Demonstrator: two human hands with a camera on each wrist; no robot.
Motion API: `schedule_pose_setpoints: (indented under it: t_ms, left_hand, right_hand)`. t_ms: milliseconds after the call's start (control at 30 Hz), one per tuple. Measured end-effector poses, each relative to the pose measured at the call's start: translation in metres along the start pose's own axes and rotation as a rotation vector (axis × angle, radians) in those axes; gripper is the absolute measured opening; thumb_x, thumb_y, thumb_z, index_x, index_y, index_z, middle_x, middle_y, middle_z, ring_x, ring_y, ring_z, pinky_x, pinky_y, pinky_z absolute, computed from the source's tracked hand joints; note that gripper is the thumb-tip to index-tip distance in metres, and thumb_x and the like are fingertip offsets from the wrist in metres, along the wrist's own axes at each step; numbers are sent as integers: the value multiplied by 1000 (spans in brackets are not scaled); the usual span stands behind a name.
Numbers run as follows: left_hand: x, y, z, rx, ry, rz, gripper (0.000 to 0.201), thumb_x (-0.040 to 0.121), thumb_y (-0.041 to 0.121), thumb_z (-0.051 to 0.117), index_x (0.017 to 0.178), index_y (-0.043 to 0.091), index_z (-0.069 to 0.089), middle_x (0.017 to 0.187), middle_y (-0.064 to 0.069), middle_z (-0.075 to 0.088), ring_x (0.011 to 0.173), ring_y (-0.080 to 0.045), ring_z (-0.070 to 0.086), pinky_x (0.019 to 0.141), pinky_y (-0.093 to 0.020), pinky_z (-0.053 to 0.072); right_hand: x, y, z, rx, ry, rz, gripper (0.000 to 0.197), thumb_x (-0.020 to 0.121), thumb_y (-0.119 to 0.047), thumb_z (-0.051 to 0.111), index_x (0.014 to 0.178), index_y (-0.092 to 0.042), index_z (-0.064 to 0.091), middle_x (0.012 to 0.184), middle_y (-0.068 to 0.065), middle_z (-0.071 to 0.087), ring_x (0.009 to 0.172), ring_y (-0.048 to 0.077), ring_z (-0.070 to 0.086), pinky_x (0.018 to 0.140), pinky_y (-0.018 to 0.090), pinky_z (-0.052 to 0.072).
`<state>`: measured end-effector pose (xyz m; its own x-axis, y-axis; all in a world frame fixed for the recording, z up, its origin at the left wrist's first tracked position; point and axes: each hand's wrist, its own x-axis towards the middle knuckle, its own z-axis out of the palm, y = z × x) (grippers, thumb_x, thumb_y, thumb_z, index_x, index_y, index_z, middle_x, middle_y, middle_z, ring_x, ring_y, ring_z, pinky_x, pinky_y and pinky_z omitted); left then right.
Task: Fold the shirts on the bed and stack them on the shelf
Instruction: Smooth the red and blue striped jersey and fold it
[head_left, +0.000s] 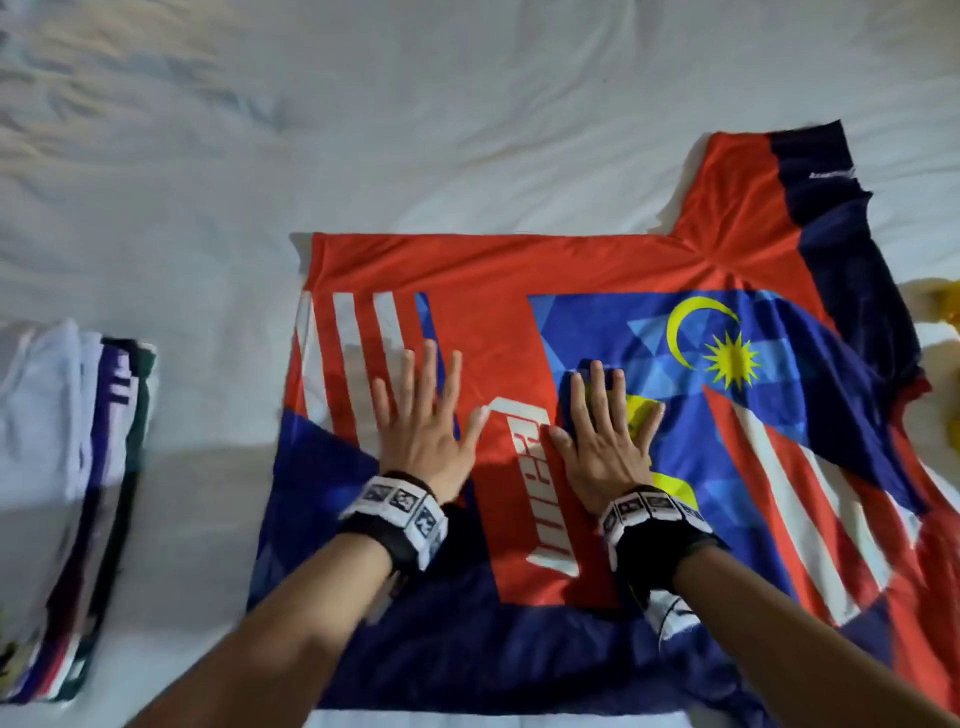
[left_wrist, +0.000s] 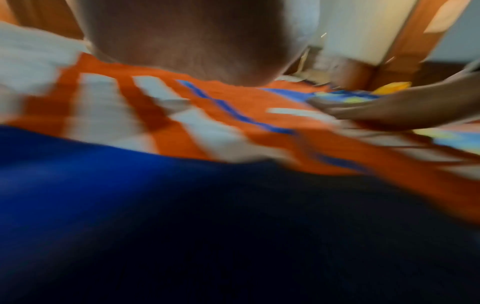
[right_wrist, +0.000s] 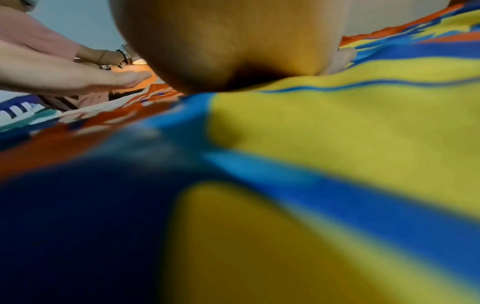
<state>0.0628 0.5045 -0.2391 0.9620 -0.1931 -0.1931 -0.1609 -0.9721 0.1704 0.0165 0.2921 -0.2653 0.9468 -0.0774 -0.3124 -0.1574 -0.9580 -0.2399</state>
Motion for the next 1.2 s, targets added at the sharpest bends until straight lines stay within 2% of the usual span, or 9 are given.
schedule_pose_setpoints:
  t_ms: [100, 167, 400, 533, 733, 833, 967, 1100, 1200]
  left_hand:
    - [-77, 64, 37, -64, -93, 100, 69, 96, 61, 24, 155, 28, 18, 163, 0, 7, 150, -22, 6, 117, -56, 8]
    - [-113, 51, 47, -7, -132, 82, 68, 96, 62, 21, 155, 28, 19, 163, -1, 9, 150, -23, 11, 117, -55, 12]
    - [-165, -74, 27, 24, -118, -435, 80, 92, 66, 6, 155, 17, 20, 163, -6, -1, 150, -31, 5, 111, -69, 12]
    - [-180, 6, 28, -37, -78, -38, 74, 95, 57, 23, 155, 14, 16, 163, -9, 8, 150, -29, 9, 115, -59, 7]
    - [-209, 131, 51, -222, -218, 501, 76, 96, 57, 31, 151, 4, 27, 160, -9, 17, 148, -25, 17, 119, -41, 9]
    - [-215, 132, 57, -123, -256, 528, 82, 88, 55, 41, 150, 4, 30, 159, -10, 21, 146, -25, 20, 117, -42, 13]
    - [-217, 116, 58, -24, -278, 551, 87, 83, 56, 42, 151, 6, 27, 160, -9, 20, 147, -25, 20, 116, -46, 17]
    - [-220, 111, 61, -1, -274, 551, 80, 79, 42, 40, 149, 5, 31, 158, -12, 26, 144, -28, 28, 115, -46, 18]
    - [-220, 107, 63, -74, -195, 551, 68, 79, 26, 37, 143, 2, 41, 151, -13, 40, 138, -28, 37, 111, -44, 23]
  right_hand:
    - [-43, -5, 10, -13, -16, -31, 75, 91, -63, 7, 155, -24, 10, 163, -2, -5, 149, 19, -13, 110, 69, -6]
    - [-71, 7, 17, -3, -33, -8, 75, 91, -65, 6, 155, -26, 9, 163, -2, -6, 149, 18, -13, 111, 67, -6]
    - [-126, 60, 11, 48, -75, 172, 81, 82, -67, 3, 154, -30, -2, 160, -6, -19, 147, 14, -21, 110, 66, -12]
    - [-169, 76, 1, 111, -87, 203, 85, 80, -68, 6, 155, -28, 2, 160, -4, -20, 146, 17, -23, 110, 65, -12]
    - [-268, 119, 8, 101, -89, 48, 96, 81, -79, 30, 156, -24, 4, 163, 0, -11, 149, 20, -16, 111, 57, -18]
    - [-306, 138, 13, 43, -124, 8, 112, 70, -79, 49, 156, -18, 11, 163, 5, 0, 150, 25, -4, 114, 62, -4]
    - [-331, 153, 18, -15, -154, 20, 127, 46, -54, 65, 155, -19, 10, 163, 7, 4, 150, 26, 2, 113, 67, 9]
    - [-341, 168, 23, -42, -149, -10, 122, 50, -21, 67, 156, -23, 7, 163, 5, 1, 150, 21, -3, 117, 58, 5]
    - [-338, 182, 22, 6, -19, -21, 96, 64, -7, 66, 151, -26, 30, 160, 2, 23, 147, 18, 16, 115, 48, 16]
